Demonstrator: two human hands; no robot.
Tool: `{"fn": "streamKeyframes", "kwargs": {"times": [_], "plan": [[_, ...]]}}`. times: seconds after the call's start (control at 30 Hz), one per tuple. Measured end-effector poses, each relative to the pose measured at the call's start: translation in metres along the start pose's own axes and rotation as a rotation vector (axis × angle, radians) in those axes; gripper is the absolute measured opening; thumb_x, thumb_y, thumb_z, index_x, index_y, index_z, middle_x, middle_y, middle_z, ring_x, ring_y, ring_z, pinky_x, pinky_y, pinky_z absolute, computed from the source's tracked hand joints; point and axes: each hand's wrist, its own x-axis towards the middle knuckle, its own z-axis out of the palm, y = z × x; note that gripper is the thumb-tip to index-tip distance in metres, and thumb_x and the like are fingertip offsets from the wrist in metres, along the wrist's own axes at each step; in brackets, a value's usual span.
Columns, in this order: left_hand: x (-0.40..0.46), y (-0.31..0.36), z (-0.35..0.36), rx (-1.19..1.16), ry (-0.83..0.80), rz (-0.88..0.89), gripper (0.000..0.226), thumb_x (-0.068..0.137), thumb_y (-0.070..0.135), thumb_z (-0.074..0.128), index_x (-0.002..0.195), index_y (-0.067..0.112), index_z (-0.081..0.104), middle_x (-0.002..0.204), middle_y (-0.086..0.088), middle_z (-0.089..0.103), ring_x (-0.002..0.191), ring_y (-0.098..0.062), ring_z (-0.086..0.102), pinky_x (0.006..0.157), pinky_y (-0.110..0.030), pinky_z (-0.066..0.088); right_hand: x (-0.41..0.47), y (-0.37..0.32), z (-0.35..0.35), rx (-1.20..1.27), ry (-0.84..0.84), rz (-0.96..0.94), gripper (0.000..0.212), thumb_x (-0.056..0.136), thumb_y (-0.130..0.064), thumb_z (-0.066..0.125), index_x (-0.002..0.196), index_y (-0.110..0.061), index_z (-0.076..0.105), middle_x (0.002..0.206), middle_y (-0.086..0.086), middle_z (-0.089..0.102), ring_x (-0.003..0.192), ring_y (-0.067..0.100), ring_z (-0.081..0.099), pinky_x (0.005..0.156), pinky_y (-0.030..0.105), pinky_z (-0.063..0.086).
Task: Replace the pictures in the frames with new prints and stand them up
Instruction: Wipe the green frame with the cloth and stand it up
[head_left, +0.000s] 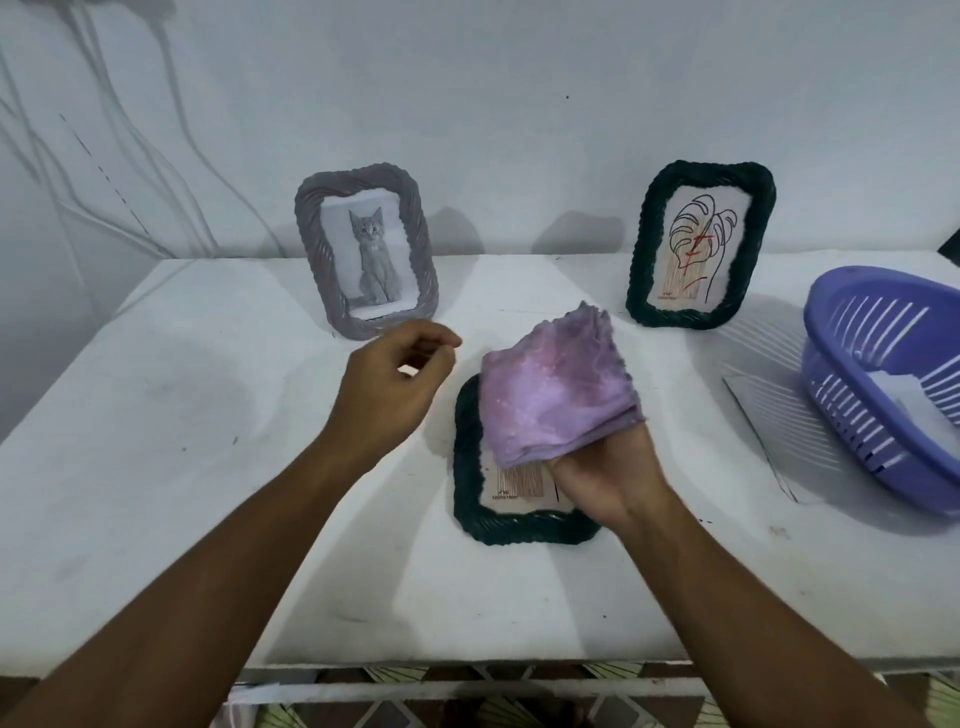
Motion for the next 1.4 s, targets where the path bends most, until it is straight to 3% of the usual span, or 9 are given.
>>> {"fn": "streamKeyframes", "kwargs": {"times": [0.3, 0.47, 0.83, 1.03, 1.07, 1.17, 1.2, 1.3, 1.4], "plan": [[-0.001, -0.087, 0.010, 0.571, -0.353, 0.211, 0.066, 0.082, 0.072, 0.036, 0.132, 0.032, 0.053, 0.125, 0.005, 0.050, 0.108, -0.016, 0.040, 0.093, -0.037, 0.040, -0.004, -0.072, 0.012, -1.313, 0.096, -0.373, 0.037, 0.089, -0.045, 0.051, 0.121, -0.028, 0.053, 0.106, -0.010, 0.061, 0.090, 0.010, 0.066, 0.063, 0.023, 0.054], [0.001, -0.101, 0.013, 0.619, -0.335, 0.328, 0.068, 0.084, 0.076, 0.026, 0.131, 0.035, 0.054, 0.124, 0.007, 0.053, 0.105, -0.019, 0.042, 0.087, -0.040, 0.040, 0.009, -0.033, -0.027, -2.373, -0.113, -0.286, 0.046, 0.090, -0.049, 0.053, 0.130, -0.027, 0.052, 0.126, 0.002, 0.047, 0.113, 0.024, 0.044, 0.089, 0.032, 0.039], [0.001, -0.106, 0.017, 0.610, -0.314, 0.358, 0.064, 0.084, 0.075, 0.028, 0.124, 0.036, 0.060, 0.124, 0.008, 0.054, 0.104, -0.021, 0.042, 0.084, -0.045, 0.042, 0.017, -0.008, -0.043, -2.527, -0.100, -0.585, 0.042, 0.069, -0.024, 0.082, 0.108, -0.013, 0.069, 0.094, 0.009, 0.064, 0.088, 0.032, 0.056, 0.067, 0.039, 0.054], [0.000, -0.110, 0.019, 0.592, -0.252, 0.399, 0.058, 0.086, 0.072, 0.033, 0.113, 0.034, 0.067, 0.121, 0.008, 0.056, 0.102, -0.022, 0.042, 0.081, -0.047, 0.046, 0.025, 0.012, -0.033, -2.333, 0.159, -0.472, 0.036, 0.078, -0.014, 0.072, 0.113, -0.011, 0.065, 0.108, 0.009, 0.058, 0.110, 0.028, 0.046, 0.086, 0.035, 0.040], [-0.001, -0.110, 0.020, 0.584, -0.244, 0.394, 0.056, 0.086, 0.072, 0.033, 0.111, 0.035, 0.068, 0.120, 0.009, 0.057, 0.102, -0.022, 0.042, 0.081, -0.047, 0.045, 0.033, 0.018, -0.020, -2.373, 0.038, -0.425, 0.031, 0.080, -0.016, 0.069, 0.111, -0.011, 0.066, 0.108, 0.009, 0.059, 0.110, 0.028, 0.047, 0.088, 0.035, 0.039], [-0.001, -0.111, 0.020, 0.596, -0.231, 0.408, 0.053, 0.086, 0.069, 0.035, 0.114, 0.037, 0.066, 0.119, 0.009, 0.057, 0.100, -0.021, 0.041, 0.079, -0.044, 0.045, 0.043, 0.036, -0.023, -1.947, -1.398, -0.288, 0.029, 0.077, -0.029, 0.072, 0.092, -0.004, 0.070, 0.097, 0.015, 0.065, 0.111, 0.029, 0.051, 0.098, 0.034, 0.039], [0.000, -0.112, 0.020, 0.606, -0.231, 0.415, 0.051, 0.086, 0.067, 0.038, 0.117, 0.037, 0.065, 0.119, 0.009, 0.057, 0.100, -0.021, 0.042, 0.078, -0.044, 0.046, 0.039, 0.029, -0.028, -1.922, -1.477, -0.330, 0.025, 0.076, -0.028, 0.073, 0.087, -0.006, 0.068, 0.090, 0.013, 0.065, 0.102, 0.028, 0.054, 0.095, 0.033, 0.042], [0.001, -0.112, 0.019, 0.617, -0.248, 0.401, 0.059, 0.083, 0.071, 0.036, 0.120, 0.035, 0.064, 0.121, 0.009, 0.057, 0.101, -0.024, 0.045, 0.080, -0.043, 0.045, -0.001, 0.002, -0.036, -2.321, -0.493, -0.428, 0.006, 0.077, -0.023, 0.064, 0.082, -0.021, 0.061, 0.086, -0.001, 0.060, 0.091, 0.025, 0.055, 0.079, 0.037, 0.050], [0.001, -0.108, 0.020, 0.617, -0.265, 0.357, 0.070, 0.080, 0.079, 0.026, 0.120, 0.036, 0.064, 0.123, 0.010, 0.055, 0.105, -0.025, 0.044, 0.084, -0.042, 0.042, 0.005, -0.010, -0.043, -2.346, -0.213, -0.439, 0.013, 0.075, -0.011, 0.068, 0.088, -0.014, 0.068, 0.090, 0.005, 0.063, 0.092, 0.027, 0.056, 0.076, 0.036, 0.049]]}}
